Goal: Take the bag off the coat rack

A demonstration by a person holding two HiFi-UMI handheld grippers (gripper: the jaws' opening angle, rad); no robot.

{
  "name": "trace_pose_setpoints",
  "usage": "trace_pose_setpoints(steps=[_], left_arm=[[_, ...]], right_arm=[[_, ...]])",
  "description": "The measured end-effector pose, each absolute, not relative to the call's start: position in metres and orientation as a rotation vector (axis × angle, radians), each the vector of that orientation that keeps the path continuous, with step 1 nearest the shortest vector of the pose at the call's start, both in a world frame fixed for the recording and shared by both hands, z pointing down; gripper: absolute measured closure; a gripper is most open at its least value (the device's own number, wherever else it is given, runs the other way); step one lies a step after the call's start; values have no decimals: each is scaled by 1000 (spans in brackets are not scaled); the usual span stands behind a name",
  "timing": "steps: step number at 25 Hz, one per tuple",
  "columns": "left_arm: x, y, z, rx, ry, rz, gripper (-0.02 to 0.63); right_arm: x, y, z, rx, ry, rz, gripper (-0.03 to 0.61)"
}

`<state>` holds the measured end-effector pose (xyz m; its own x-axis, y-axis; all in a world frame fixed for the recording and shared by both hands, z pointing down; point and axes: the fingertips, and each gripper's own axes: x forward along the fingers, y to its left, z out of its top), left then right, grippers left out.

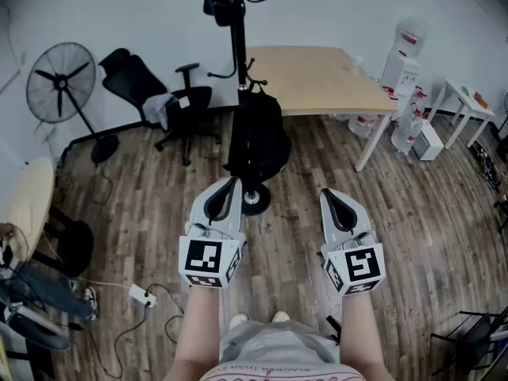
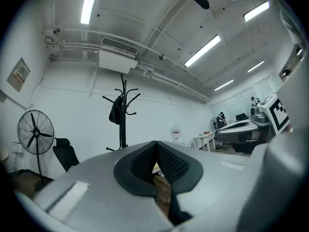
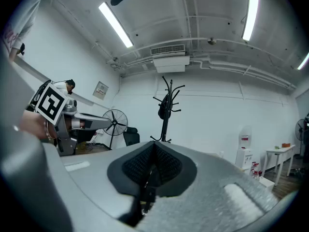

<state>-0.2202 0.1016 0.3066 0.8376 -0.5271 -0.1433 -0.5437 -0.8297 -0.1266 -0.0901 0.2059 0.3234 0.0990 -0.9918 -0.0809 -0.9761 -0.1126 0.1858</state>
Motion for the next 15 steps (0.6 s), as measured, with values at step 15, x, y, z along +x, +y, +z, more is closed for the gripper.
trace_pose_setpoints(steps=[15], left_arm=[[-180, 87, 312, -2792, 879, 83, 600]], right_arm=[[-46, 182, 333, 2215, -2094, -301, 575]])
